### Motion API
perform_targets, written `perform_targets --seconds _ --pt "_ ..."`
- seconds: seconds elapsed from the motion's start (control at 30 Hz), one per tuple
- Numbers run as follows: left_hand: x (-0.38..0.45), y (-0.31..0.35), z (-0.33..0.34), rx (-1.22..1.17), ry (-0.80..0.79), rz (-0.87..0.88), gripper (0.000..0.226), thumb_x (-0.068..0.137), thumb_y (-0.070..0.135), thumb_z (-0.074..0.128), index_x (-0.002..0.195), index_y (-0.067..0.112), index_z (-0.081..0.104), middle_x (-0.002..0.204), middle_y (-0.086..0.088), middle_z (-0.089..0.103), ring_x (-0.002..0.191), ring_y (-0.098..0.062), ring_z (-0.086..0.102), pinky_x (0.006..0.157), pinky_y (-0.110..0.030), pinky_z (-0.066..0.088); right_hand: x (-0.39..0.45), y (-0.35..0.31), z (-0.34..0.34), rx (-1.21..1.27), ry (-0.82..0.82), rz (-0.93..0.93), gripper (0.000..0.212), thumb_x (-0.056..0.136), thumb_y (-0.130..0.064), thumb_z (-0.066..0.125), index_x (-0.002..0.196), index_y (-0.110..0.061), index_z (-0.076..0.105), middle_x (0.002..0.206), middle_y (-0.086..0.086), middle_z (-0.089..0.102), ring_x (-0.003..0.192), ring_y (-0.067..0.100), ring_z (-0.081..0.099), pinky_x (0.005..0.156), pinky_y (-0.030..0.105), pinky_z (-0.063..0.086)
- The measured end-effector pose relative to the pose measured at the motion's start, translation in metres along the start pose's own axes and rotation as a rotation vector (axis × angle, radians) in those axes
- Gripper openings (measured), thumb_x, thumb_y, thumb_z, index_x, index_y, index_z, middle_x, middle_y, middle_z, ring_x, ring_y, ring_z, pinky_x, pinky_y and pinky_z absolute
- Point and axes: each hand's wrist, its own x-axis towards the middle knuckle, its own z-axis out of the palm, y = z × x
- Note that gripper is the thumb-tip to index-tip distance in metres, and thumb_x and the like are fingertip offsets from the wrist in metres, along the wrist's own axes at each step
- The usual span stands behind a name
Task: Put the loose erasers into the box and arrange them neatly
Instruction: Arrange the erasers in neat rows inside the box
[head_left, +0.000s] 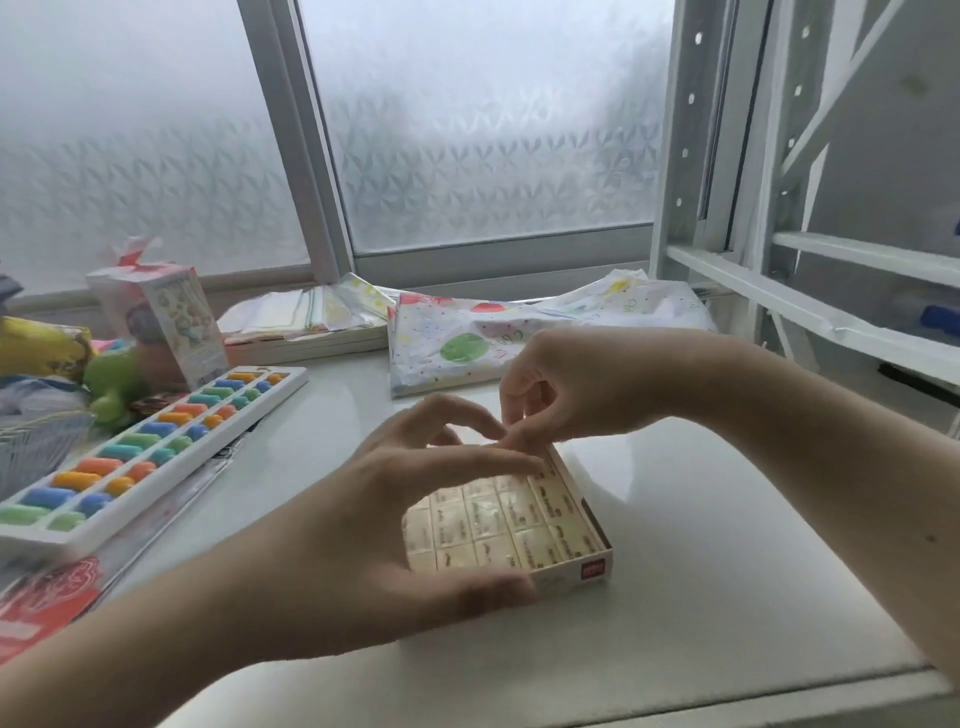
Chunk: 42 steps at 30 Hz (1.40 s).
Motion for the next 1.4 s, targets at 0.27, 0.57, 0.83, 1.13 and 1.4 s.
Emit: perform_targets --seconds 0.27,0.57,0.83,1.13,1.4 --pt "-0.06 -0.024 -0.019 -0.161 0.206 -0.424 0.073 0.061 0.087 0.054 0.129 0.063 0.044 0.129 0.035 0.054 0.118 0.009 0.053 0.103 -0.035 0.049 -0.01 0.005 -0.012 0.141 0.068 0.024 0.029 0.092 -0.047 0.063 0.103 -0.023 0.075 0.085 -0.004 0.077 0.077 0.007 0.073 0.069 0.021 0.055" --pt "-0.058 0.007 -0.016 -0.225 -0.111 -0.47 0.121 0.053 0.079 0.074 0.147 0.063 -0.001 0.158 0.026 0.017 0.135 0.007 0.023 0.117 -0.029 0.022 -0.082 -0.001 0.018 0.328 -0.067 0.097 0.122 0.047 -0.076 0.082 0.147 -0.064 0.013 0.154 -0.023 0.036 0.141 -0.005 0.033 0.12 0.032 0.032" --pt "-0.045 -0.009 -0.01 -0.3 -0.032 -0.401 0.116 0.061 0.043 0.092 0.153 0.043 0.021 0.143 0.011 0.047 0.133 -0.005 0.044 0.104 -0.019 0.031 -0.084 -0.008 0.043 0.41 0.102 0.083 0.111 0.063 -0.025 0.095 0.15 -0.045 0.029 0.143 -0.011 0.049 0.131 -0.003 0.047 0.119 0.032 0.033" --pt "-0.044 -0.044 -0.033 -0.298 0.005 -0.393 0.103 0.065 0.032 0.093 0.148 0.043 0.034 0.13 0.014 0.057 0.116 0.005 0.051 0.095 -0.017 0.042 -0.056 -0.028 0.045 0.417 0.231 0.041 0.094 0.061 -0.023 0.091 0.138 -0.043 0.042 0.128 -0.006 0.053 0.116 0.011 0.055 0.102 0.028 0.048" --pt "-0.033 -0.067 -0.042 -0.33 -0.023 -0.495 0.098 0.065 0.039 0.091 0.148 0.046 0.038 0.131 0.009 0.052 0.108 -0.001 0.053 0.094 -0.021 0.04 -0.024 -0.016 0.052 0.501 0.235 0.085 0.093 0.064 -0.015 0.093 0.139 -0.039 0.044 0.133 -0.003 0.055 0.115 0.01 0.057 0.094 0.016 0.044"
